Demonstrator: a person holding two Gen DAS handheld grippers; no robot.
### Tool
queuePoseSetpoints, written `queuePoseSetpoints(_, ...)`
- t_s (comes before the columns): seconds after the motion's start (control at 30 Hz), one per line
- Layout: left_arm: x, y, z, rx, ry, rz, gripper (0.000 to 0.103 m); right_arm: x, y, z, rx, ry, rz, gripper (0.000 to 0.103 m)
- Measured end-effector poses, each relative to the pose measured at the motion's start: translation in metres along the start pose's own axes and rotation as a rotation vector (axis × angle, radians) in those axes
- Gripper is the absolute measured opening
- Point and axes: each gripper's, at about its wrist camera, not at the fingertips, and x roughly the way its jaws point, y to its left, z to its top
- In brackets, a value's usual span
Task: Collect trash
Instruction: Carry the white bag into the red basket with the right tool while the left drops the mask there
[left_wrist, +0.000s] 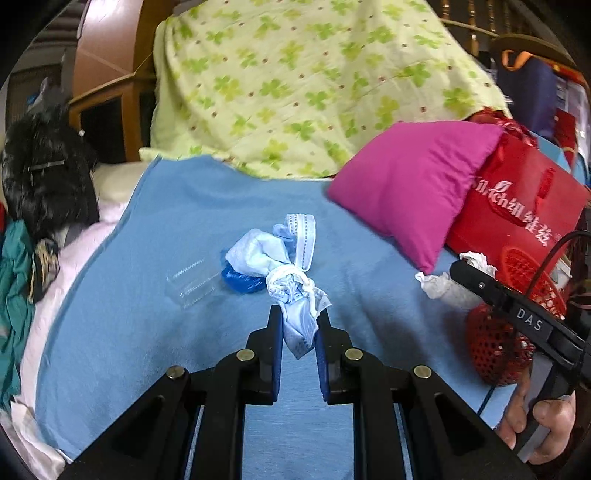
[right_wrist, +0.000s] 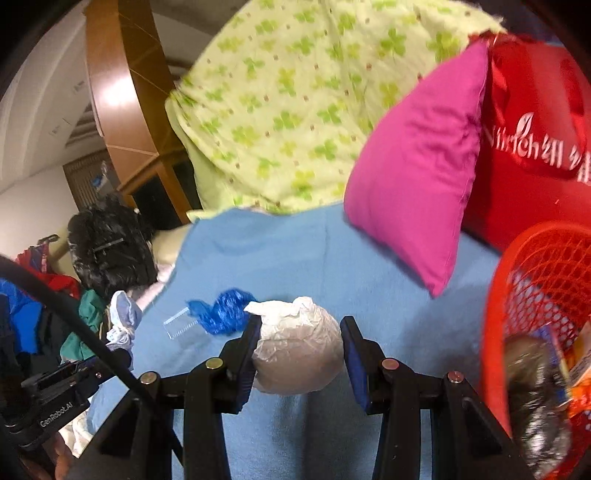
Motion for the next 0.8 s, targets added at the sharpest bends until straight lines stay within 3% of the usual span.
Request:
queuePoseSetpoints(0.4,-0.033,-0.037,0.011,0.099,-0.072,-0.053,0.017,-0.061,-0.025,0.01,0.036,-0.159,-0.013,0.046)
queuePoseSetpoints(0.8,-0.038,-0.083,0.015,0.206,-0.104,-0.071,0.017,-0.101,-0.071,0.008,0.07,-0.222,-0.071,0.046)
